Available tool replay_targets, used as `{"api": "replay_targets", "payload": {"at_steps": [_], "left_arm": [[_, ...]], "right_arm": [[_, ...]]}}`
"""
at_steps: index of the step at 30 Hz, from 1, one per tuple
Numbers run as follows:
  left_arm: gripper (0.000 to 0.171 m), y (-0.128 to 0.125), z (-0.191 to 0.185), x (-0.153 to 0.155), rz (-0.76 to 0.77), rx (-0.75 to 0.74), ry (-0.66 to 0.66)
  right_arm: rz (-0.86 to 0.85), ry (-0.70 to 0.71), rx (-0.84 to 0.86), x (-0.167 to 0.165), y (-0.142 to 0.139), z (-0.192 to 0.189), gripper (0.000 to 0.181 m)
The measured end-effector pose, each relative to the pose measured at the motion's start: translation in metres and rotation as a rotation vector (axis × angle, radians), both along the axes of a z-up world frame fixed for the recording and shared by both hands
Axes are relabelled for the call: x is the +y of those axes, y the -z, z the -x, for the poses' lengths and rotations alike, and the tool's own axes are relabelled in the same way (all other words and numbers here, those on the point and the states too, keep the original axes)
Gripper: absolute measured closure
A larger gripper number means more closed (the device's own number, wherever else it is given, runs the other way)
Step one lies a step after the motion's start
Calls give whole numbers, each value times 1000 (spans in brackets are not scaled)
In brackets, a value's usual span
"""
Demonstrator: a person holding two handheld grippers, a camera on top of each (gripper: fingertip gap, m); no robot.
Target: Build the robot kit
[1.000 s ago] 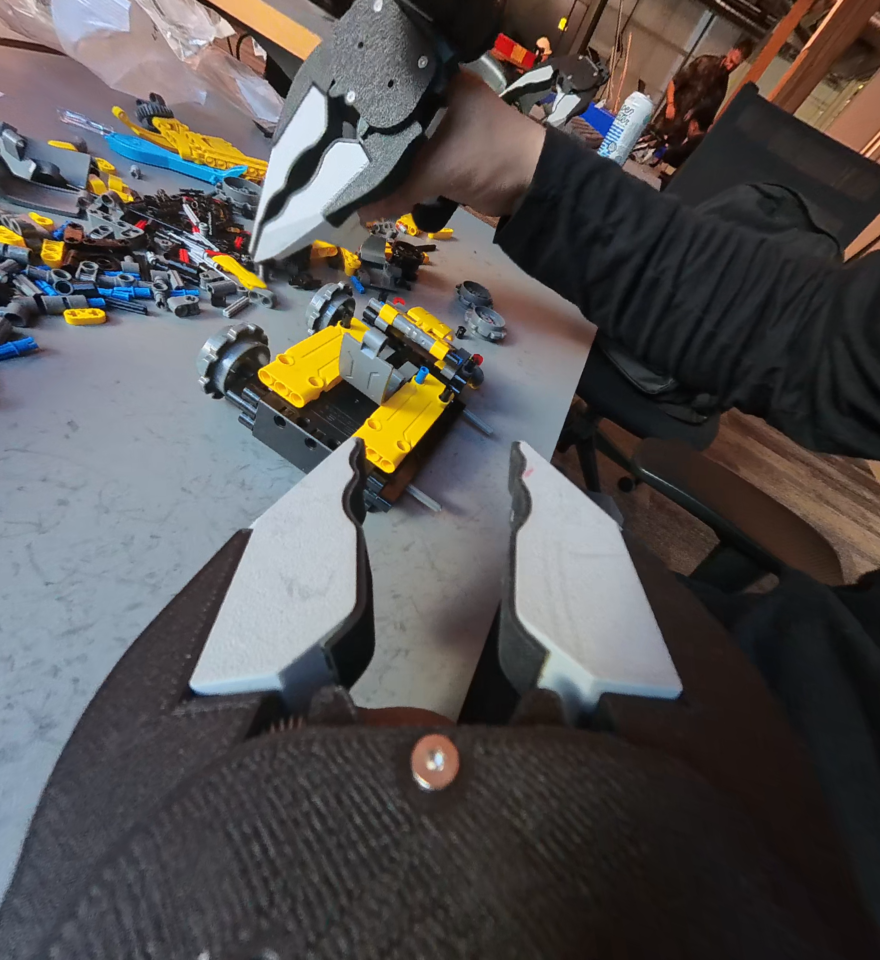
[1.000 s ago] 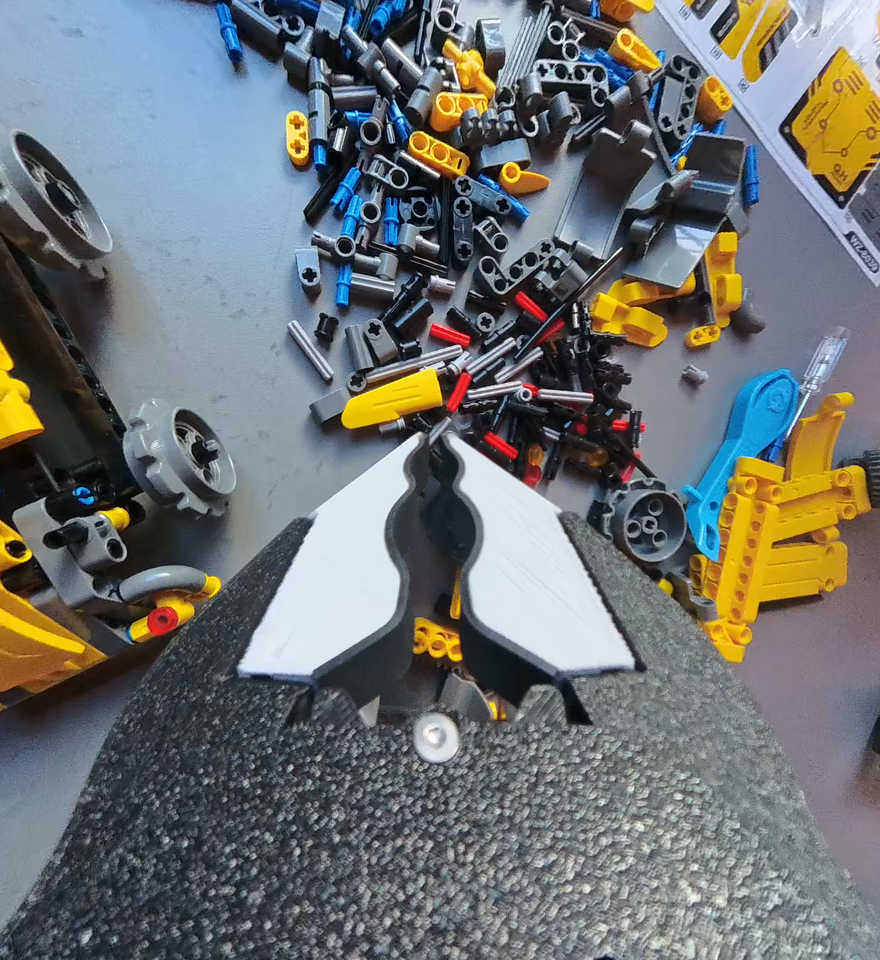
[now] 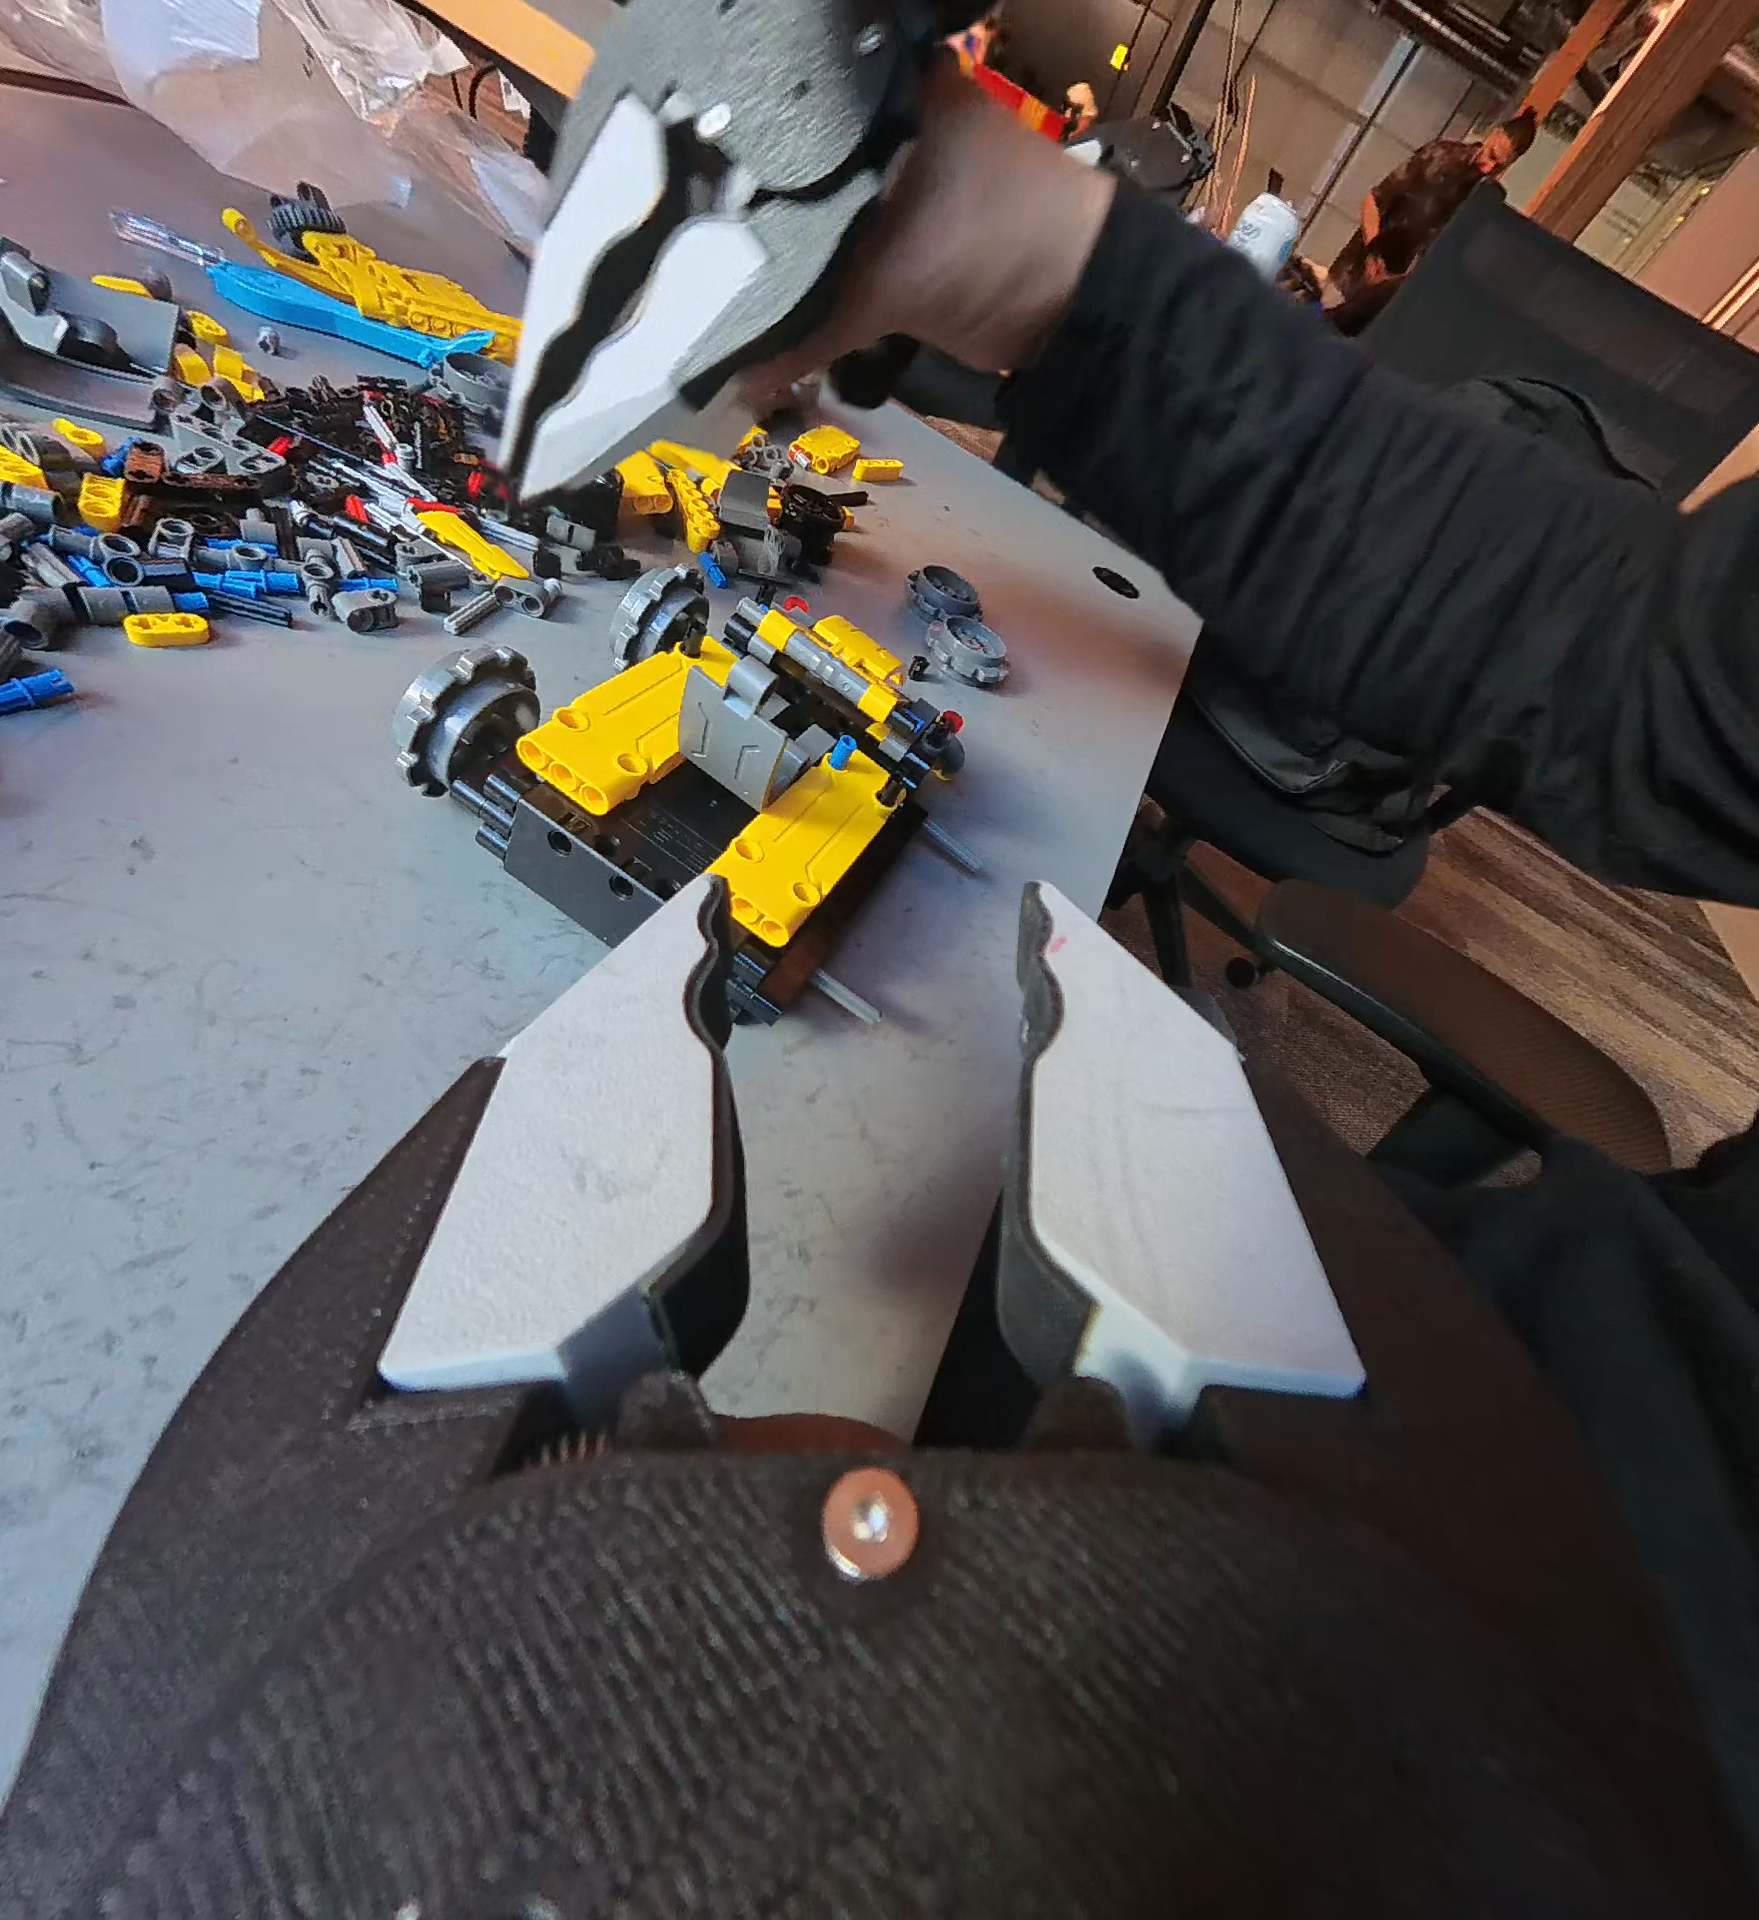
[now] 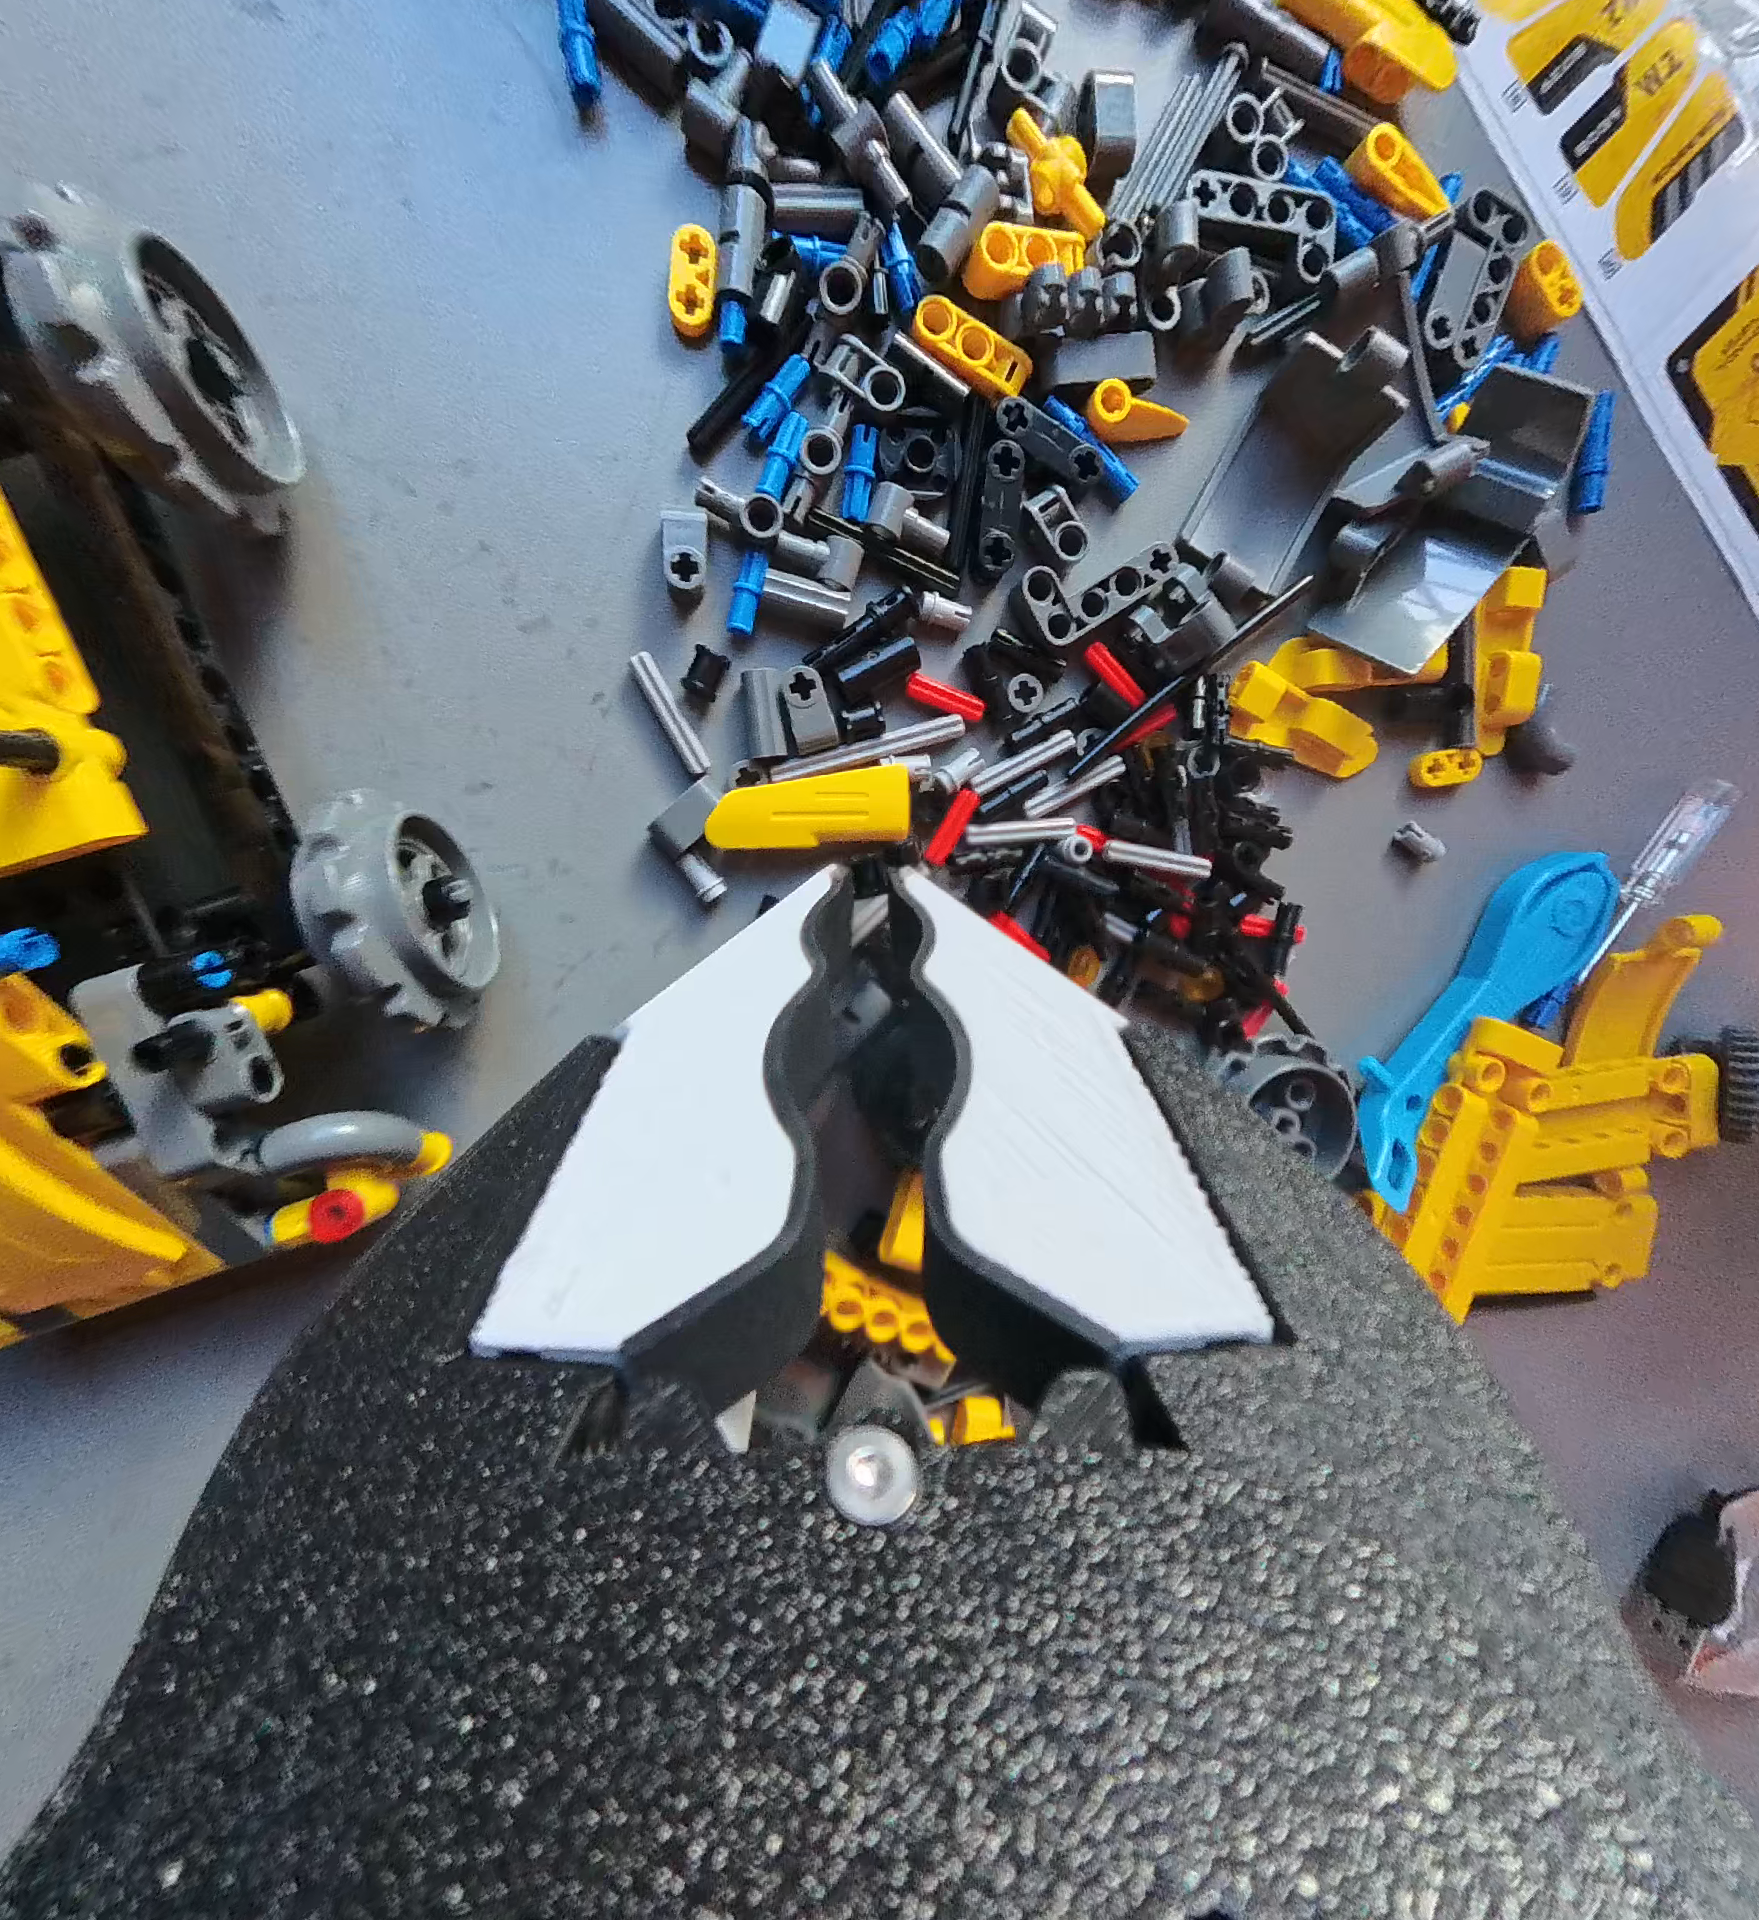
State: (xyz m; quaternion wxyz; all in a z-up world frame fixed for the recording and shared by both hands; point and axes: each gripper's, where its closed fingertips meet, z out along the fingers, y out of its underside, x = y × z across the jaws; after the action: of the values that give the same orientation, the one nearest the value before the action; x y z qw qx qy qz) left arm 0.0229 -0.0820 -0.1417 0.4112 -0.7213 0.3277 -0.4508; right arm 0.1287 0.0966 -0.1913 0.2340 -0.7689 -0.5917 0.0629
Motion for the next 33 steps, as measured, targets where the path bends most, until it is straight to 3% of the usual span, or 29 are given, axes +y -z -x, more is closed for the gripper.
{"api": "replay_targets", "payload": {"at_steps": [7,15,19,30,33], "left_arm": [[120,0,0,0,-2,3,0],[120,2,-1,0,-15,22,-9],[120,2,-1,0,-19,24,-11],[120,1,-1,0,-19,18,-6],[120,1,-1,0,-18,17,-6]], "right_arm": [[-9,33,-3,-49,-31,-42,175],[133,109,-81,-113,4,-91,175],[152,118,-75,-119,13,-91,174],[126,130,-27,-115,-6,-90,173],[189,127,18,-121,-4,-85,160]]}}
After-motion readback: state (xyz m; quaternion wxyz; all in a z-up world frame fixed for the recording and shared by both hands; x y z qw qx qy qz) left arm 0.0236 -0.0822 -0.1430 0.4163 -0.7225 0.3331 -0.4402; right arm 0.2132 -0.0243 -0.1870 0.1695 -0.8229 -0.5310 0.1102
